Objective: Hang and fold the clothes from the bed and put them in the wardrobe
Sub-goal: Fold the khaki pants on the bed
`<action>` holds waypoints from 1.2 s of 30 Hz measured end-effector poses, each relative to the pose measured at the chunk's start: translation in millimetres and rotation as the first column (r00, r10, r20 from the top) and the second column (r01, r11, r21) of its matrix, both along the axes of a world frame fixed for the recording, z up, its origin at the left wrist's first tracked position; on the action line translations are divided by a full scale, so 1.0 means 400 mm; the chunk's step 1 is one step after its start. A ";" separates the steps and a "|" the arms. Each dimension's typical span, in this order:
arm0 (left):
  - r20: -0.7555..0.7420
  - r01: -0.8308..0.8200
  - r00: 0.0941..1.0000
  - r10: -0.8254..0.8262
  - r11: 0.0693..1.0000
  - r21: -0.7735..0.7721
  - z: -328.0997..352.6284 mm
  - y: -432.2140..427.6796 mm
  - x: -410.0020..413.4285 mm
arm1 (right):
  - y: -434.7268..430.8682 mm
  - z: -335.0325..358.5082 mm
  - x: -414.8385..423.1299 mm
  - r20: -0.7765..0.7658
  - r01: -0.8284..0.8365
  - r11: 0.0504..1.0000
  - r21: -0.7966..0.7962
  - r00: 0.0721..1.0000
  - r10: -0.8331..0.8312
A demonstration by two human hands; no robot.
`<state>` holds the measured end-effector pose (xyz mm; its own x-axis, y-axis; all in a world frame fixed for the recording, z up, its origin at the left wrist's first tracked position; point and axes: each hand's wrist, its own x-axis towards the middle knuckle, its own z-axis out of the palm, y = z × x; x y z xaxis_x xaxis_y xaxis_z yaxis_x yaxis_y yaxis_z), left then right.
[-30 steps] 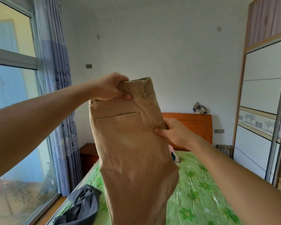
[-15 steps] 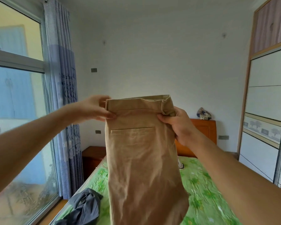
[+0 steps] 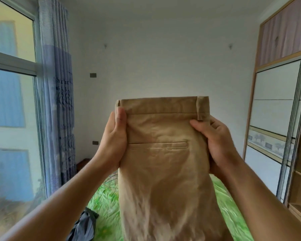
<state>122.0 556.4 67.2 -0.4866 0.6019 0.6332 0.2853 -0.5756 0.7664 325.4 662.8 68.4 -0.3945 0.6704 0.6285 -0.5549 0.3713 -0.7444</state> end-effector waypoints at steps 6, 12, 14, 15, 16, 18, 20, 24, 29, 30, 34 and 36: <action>0.038 0.181 0.982 -0.184 0.980 0.077 0.089 -0.054 0.062 | -0.054 0.078 0.085 -0.080 0.030 0.996 0.090 0.997 -0.023; 0.003 0.149 0.989 -0.149 0.988 -0.051 0.010 0.054 0.012 | 0.056 -0.010 0.059 0.017 0.085 0.996 0.008 0.996 -0.085; -0.003 0.117 0.993 -0.119 0.983 -0.138 -0.073 0.118 -0.035 | 0.122 -0.089 0.033 0.112 0.071 0.995 -0.074 0.992 -0.063; -0.007 0.111 0.993 -0.114 0.976 -0.190 -0.125 0.150 -0.062 | 0.155 -0.136 0.019 0.169 0.078 0.992 -0.097 0.984 -0.061; -0.018 0.102 0.994 -0.110 0.963 -0.250 -0.182 0.179 -0.090 | 0.191 -0.190 0.006 0.240 0.105 0.989 -0.101 0.968 -0.078; -0.066 0.060 0.994 -0.092 0.921 -0.386 -0.306 0.226 -0.143 | 0.254 -0.310 -0.016 0.411 0.191 0.979 -0.071 0.900 -0.146; -0.137 0.015 0.985 -0.104 0.846 -0.533 -0.438 0.262 -0.192 | 0.310 -0.446 -0.036 0.588 0.252 0.967 -0.025 0.786 -0.189; -0.351 -0.165 0.921 -0.169 0.645 -0.746 -0.710 0.304 -0.264 | 0.366 -0.746 -0.063 0.847 0.308 0.951 0.003 0.505 -0.166; -0.332 -0.220 0.911 -0.244 0.392 -0.893 -1.005 0.291 -0.272 | 0.329 -1.058 -0.098 0.965 0.327 0.942 -0.072 0.262 -0.017; -0.308 -0.208 0.921 -0.240 0.366 -0.907 -1.046 0.294 -0.271 | 0.330 -1.102 -0.109 0.964 0.340 0.929 -0.144 0.262 0.053; -0.143 -0.095 0.979 -0.144 0.301 -0.949 -1.115 0.390 -0.316 | 0.430 -1.168 -0.190 0.976 0.339 0.935 -0.104 0.215 0.030; -0.069 -0.063 0.998 -0.004 0.355 -0.933 -1.112 0.489 -0.366 | 0.530 -1.160 -0.251 0.967 0.350 0.931 -0.104 0.255 0.012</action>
